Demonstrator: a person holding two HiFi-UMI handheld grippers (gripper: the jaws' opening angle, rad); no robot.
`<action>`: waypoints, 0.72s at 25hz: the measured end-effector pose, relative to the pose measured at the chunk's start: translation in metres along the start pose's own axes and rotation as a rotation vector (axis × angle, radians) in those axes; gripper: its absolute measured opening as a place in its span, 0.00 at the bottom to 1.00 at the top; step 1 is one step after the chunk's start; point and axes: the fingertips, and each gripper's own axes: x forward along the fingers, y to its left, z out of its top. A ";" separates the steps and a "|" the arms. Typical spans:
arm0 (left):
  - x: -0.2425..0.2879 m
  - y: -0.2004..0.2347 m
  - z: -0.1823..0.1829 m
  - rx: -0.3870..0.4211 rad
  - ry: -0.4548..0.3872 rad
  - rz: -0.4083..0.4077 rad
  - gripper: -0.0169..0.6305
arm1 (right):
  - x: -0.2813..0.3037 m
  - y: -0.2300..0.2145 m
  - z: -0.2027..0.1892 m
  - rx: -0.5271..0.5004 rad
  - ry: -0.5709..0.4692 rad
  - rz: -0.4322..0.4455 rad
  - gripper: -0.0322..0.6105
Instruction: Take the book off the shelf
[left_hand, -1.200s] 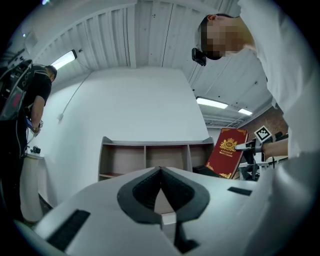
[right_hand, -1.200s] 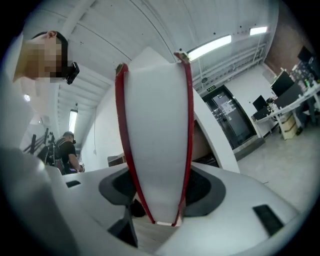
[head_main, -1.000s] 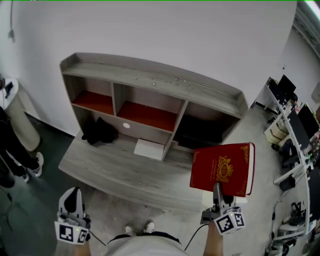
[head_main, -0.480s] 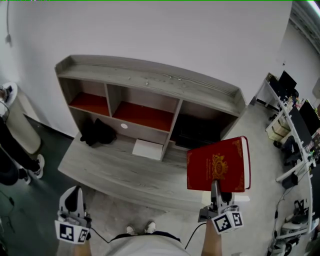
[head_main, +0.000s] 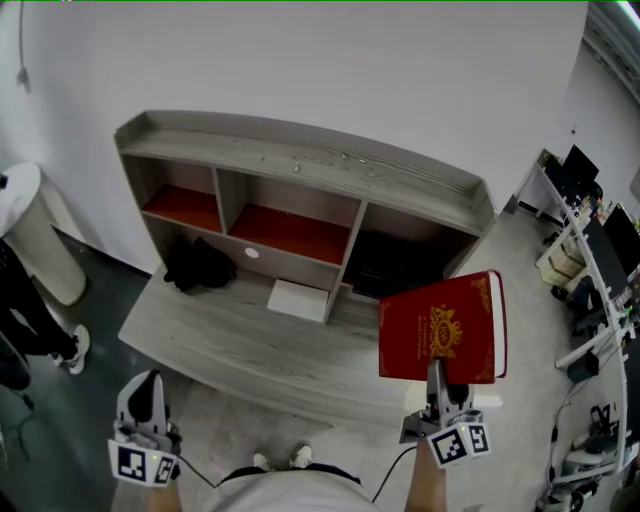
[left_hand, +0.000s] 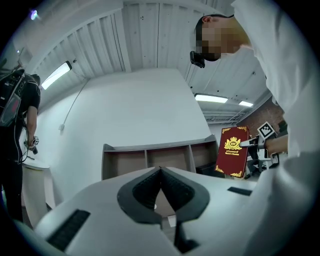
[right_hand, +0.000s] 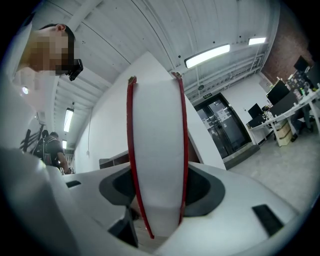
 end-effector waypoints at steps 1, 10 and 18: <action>0.000 0.000 0.000 0.000 0.001 -0.001 0.05 | 0.000 -0.001 -0.001 0.006 0.002 -0.002 0.44; 0.000 0.001 -0.003 -0.008 0.014 -0.013 0.05 | -0.001 0.002 -0.006 0.018 0.011 -0.008 0.44; -0.004 0.005 -0.006 -0.028 0.020 -0.015 0.05 | -0.002 0.008 -0.005 0.091 0.006 -0.002 0.44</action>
